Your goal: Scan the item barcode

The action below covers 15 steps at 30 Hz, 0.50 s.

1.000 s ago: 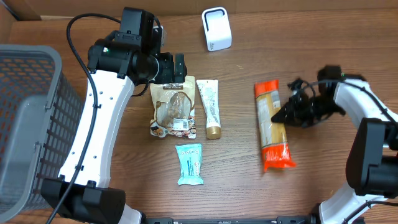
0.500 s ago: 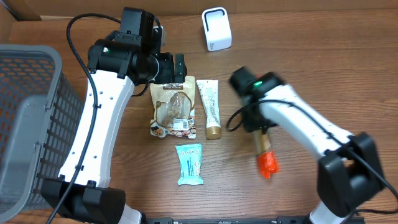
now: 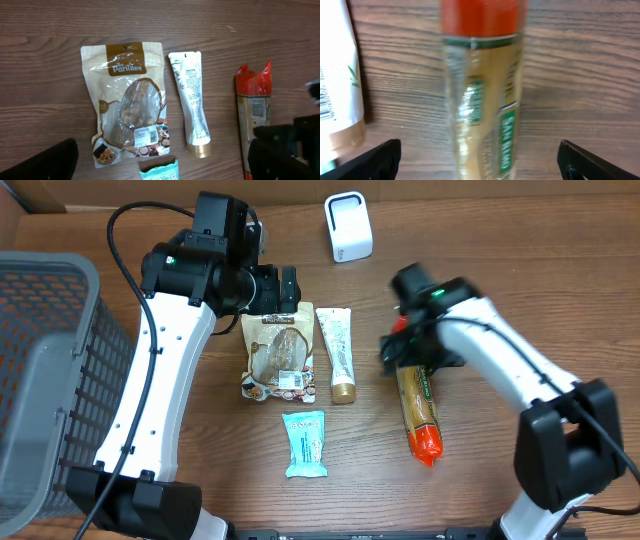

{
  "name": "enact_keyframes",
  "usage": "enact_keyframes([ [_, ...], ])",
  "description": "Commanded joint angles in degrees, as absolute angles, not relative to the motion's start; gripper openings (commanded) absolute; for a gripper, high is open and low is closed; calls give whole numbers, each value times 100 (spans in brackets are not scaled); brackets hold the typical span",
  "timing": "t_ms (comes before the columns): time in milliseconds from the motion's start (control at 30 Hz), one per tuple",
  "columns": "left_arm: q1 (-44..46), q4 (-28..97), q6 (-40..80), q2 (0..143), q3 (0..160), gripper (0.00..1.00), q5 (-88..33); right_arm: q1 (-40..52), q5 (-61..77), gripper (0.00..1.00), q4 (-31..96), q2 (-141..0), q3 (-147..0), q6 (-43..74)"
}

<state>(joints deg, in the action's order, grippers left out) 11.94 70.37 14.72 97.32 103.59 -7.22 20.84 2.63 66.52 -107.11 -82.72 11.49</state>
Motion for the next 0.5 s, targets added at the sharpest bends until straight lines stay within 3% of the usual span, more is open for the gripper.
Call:
enact_keyframes([
  [0, 1175, 7041, 1544, 9782, 10388, 99, -685, 1529, 1688, 100, 6630, -10663, -8333, 257],
  [200, 1175, 7043, 1546, 9782, 10388, 100, -685, 851, 3074, 100, 6517, -10663, -7658, -799],
  [467, 1175, 7041, 1546, 9782, 10388, 99, -685, 856, 3059, 99, 5166, -10663, -6195, -795],
])
